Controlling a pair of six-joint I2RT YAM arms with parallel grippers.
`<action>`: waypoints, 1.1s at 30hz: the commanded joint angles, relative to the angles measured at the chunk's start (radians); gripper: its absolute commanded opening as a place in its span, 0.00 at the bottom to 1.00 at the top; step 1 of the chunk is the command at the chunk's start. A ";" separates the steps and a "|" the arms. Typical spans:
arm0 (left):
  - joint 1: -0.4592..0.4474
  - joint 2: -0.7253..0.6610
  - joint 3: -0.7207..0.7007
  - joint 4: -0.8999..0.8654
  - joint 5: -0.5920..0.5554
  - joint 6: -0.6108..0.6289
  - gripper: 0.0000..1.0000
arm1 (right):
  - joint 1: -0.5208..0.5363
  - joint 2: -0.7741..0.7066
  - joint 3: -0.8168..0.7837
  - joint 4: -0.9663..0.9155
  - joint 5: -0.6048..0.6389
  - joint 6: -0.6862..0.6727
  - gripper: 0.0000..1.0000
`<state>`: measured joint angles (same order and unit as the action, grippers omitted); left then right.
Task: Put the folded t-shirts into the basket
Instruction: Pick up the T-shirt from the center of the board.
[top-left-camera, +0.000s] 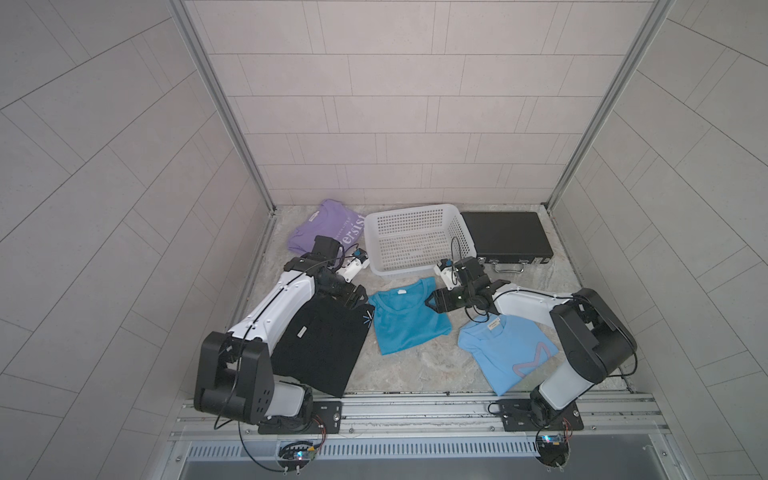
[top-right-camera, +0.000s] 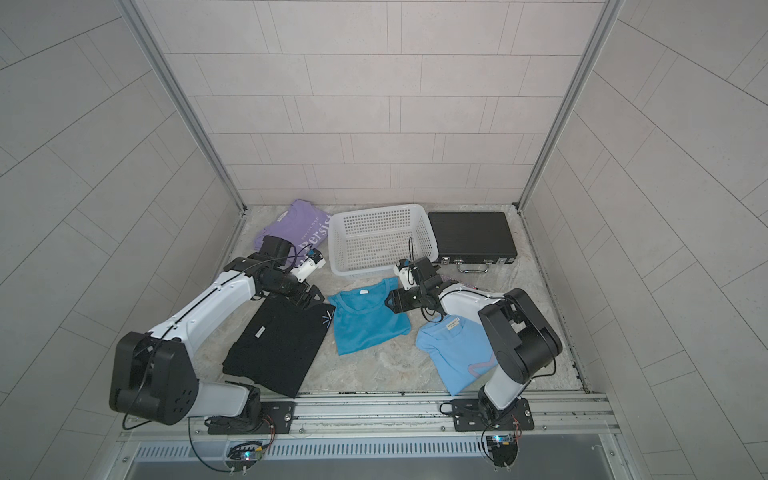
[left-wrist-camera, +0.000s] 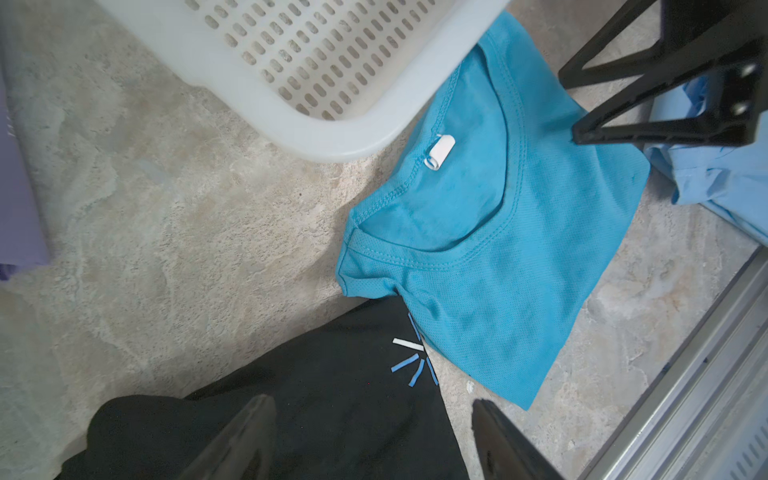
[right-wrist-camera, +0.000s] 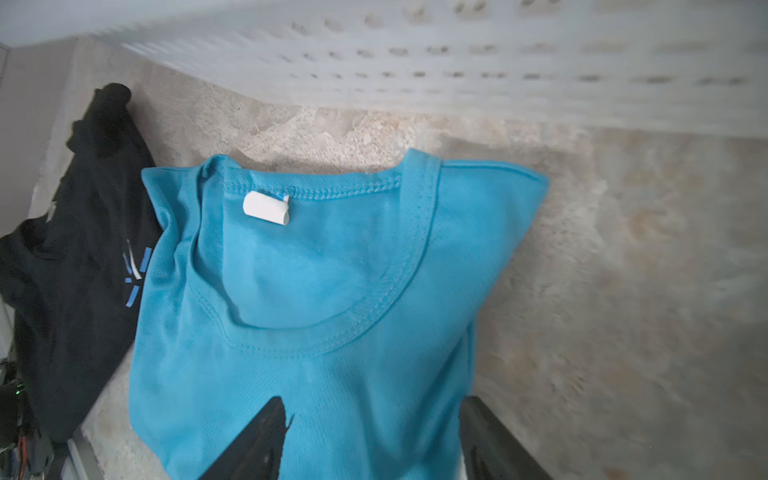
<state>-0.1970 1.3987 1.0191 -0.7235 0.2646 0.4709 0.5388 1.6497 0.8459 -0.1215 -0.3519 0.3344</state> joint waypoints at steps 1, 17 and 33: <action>0.002 0.003 0.016 0.009 0.021 -0.001 0.76 | 0.013 -0.017 0.051 -0.098 0.112 -0.020 0.66; 0.000 -0.021 -0.024 0.045 -0.023 0.026 0.76 | 0.057 0.042 0.166 -0.376 0.099 -0.257 0.45; -0.019 -0.024 -0.069 0.047 -0.092 0.108 0.76 | 0.079 0.114 0.246 -0.578 0.140 -0.485 0.13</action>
<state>-0.2100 1.3945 0.9722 -0.6781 0.1848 0.5457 0.6098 1.7531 1.0794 -0.6319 -0.2203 -0.0555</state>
